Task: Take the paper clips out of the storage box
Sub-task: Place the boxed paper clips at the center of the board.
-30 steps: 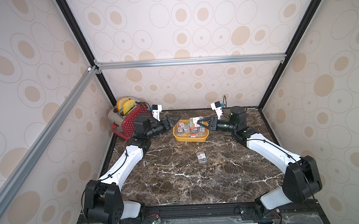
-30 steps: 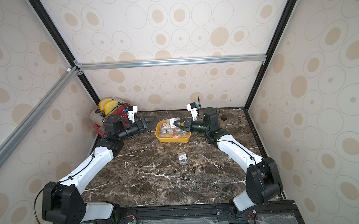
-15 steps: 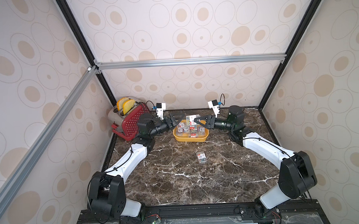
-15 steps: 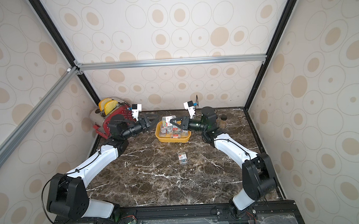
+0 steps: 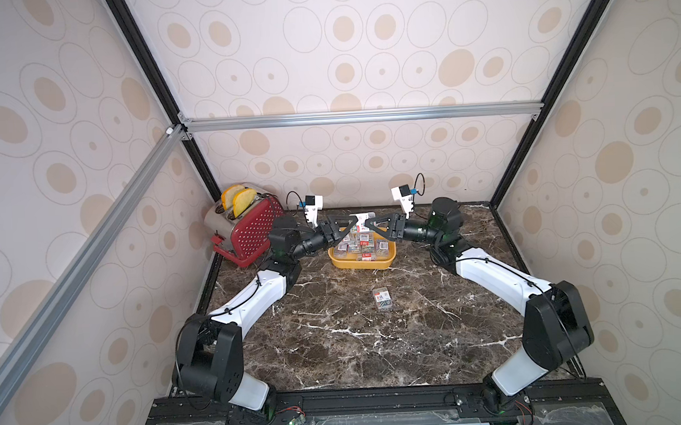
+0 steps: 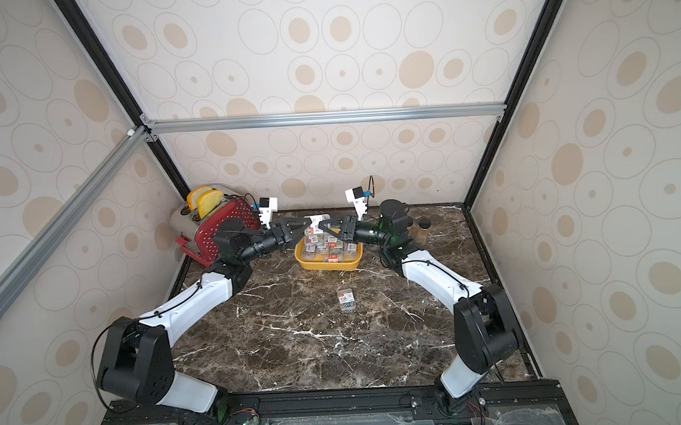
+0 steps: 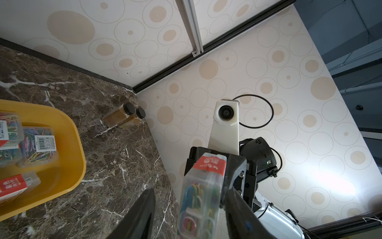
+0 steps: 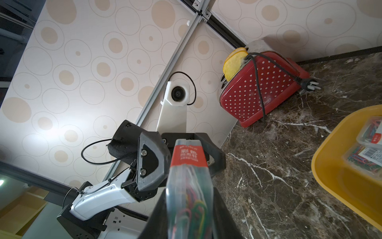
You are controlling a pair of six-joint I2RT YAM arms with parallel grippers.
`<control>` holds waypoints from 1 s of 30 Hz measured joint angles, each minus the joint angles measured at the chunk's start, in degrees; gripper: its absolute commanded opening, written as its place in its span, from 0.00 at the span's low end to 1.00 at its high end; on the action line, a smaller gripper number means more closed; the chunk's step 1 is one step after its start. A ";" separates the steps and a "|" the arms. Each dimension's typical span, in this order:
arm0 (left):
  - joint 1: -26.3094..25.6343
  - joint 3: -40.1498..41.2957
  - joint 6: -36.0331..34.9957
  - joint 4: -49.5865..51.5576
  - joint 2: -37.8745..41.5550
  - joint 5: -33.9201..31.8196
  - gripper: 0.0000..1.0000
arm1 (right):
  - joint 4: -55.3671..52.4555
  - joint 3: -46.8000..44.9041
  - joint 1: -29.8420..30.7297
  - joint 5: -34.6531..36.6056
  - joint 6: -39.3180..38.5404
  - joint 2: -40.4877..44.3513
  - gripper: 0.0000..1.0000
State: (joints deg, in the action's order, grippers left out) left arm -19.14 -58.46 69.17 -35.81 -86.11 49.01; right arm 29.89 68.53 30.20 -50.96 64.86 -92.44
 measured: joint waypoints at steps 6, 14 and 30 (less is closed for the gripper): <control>0.00 -0.11 0.83 -1.05 -0.22 0.37 0.33 | 1.20 0.42 0.13 -0.20 1.25 -1.14 0.09; 0.13 -0.96 0.17 -1.53 -0.26 0.79 0.23 | 1.33 1.16 -0.07 -0.63 2.75 -1.14 0.23; 1.44 -13.51 -19.34 29.92 -0.85 7.34 0.21 | -31.67 3.43 -1.84 3.08 -27.71 5.97 0.87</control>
State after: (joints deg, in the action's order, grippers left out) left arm -17.69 -71.96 49.82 -5.89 -86.96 56.36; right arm -1.78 71.96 28.36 -47.88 37.15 -86.48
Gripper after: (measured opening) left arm 0.268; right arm 0.861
